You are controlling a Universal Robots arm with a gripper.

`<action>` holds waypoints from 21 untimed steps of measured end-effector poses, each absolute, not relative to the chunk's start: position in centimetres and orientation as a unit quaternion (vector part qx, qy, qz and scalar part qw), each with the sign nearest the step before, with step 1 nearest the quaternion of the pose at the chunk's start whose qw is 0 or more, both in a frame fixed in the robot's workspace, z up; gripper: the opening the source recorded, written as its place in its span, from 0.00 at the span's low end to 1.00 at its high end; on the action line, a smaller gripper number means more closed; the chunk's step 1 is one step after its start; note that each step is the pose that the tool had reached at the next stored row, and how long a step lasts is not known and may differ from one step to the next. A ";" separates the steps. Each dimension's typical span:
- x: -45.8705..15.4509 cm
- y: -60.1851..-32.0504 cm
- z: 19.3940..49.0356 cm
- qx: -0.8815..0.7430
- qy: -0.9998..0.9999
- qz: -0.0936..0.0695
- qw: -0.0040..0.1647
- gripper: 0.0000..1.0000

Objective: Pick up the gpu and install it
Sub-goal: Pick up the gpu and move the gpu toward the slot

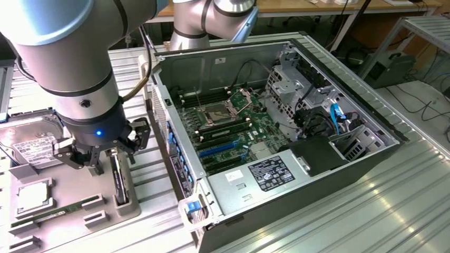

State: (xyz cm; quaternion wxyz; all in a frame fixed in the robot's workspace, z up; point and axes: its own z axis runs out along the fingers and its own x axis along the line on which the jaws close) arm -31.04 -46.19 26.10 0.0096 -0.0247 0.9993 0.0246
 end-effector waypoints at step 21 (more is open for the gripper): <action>-31.3 -46.2 23.8 -0.025 0.999 0.025 0.008 0.60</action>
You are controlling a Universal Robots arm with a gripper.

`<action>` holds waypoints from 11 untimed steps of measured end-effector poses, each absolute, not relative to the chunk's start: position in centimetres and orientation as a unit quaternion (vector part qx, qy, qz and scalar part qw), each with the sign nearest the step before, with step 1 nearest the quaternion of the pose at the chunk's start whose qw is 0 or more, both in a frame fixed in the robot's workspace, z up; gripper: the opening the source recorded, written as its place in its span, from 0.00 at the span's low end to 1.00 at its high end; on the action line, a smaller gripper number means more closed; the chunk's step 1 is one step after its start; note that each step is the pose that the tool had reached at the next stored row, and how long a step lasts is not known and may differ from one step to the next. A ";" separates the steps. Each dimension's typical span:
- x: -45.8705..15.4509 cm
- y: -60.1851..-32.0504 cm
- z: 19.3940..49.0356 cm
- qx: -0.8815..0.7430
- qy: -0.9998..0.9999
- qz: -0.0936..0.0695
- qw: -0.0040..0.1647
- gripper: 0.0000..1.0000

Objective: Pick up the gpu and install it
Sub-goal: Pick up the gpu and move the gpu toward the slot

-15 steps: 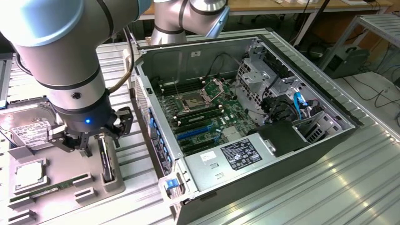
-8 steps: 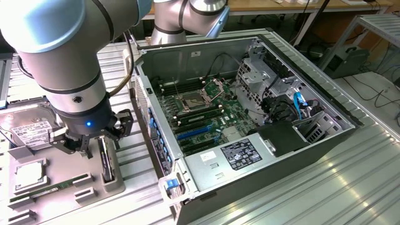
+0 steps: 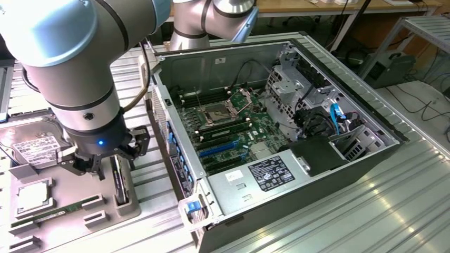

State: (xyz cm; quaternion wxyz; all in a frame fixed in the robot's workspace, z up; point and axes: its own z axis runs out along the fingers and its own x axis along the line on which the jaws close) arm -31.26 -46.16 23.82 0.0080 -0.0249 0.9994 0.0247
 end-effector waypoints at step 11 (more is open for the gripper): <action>-31.3 -46.2 23.4 -0.025 0.999 0.025 0.007 0.60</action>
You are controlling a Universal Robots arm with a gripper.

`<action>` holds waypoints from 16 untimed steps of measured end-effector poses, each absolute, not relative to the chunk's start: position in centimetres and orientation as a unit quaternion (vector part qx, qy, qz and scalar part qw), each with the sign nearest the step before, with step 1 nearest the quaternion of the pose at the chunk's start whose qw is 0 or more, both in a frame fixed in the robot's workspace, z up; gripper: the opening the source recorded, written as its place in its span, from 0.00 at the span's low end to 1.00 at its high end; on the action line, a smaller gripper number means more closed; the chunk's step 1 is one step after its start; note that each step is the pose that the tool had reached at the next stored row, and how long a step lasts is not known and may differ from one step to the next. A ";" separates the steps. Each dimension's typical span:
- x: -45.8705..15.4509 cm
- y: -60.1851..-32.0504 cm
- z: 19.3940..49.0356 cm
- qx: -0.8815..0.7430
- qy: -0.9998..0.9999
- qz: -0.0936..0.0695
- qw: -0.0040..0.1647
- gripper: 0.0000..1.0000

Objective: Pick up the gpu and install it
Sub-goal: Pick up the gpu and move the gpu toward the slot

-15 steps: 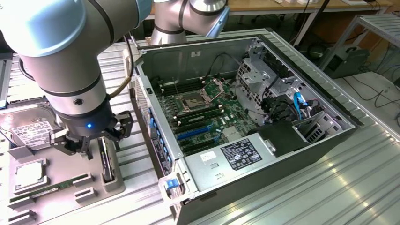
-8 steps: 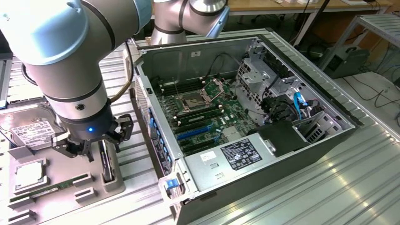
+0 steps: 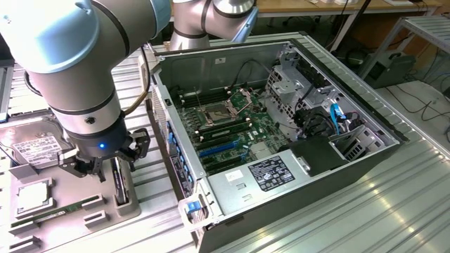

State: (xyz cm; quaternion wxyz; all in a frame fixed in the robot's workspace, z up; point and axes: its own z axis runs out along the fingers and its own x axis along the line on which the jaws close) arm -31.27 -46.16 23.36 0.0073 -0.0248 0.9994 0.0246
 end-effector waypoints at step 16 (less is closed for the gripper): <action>-31.3 -46.2 23.4 -0.025 0.999 0.025 0.007 0.33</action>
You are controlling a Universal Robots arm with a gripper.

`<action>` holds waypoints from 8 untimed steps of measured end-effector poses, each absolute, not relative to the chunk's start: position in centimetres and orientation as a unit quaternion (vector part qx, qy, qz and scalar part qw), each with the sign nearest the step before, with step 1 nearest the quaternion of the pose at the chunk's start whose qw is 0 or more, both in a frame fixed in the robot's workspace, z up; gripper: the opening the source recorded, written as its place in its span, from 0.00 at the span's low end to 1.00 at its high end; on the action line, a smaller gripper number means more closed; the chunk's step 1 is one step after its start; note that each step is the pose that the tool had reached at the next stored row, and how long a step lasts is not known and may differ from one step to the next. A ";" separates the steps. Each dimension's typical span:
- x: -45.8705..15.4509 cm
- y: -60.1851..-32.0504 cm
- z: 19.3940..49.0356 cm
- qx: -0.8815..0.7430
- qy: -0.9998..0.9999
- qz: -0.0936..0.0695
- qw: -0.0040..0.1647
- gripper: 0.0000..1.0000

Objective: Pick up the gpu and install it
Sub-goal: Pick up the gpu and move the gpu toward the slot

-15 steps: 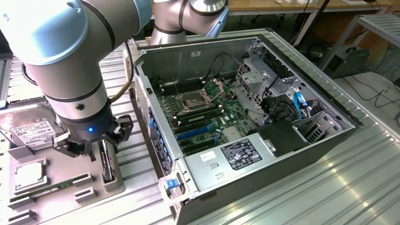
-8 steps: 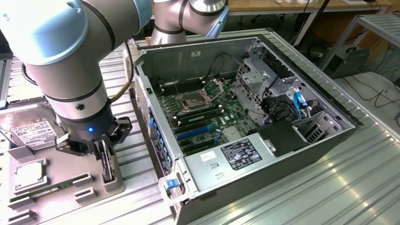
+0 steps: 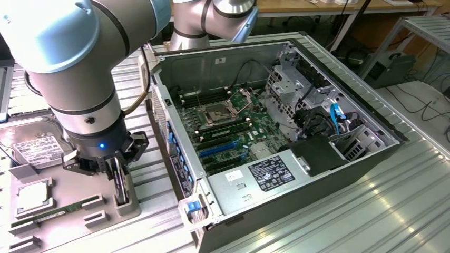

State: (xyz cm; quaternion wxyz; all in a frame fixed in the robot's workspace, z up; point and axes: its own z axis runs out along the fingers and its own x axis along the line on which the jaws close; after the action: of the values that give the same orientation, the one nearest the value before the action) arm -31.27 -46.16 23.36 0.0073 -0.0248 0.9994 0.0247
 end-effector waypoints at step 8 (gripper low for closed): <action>-31.5 -46.2 23.4 -0.025 0.999 0.025 0.007 0.33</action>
State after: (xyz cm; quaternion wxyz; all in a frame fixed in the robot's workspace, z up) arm -31.47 -46.16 23.36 0.0073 -0.0248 0.9994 0.0246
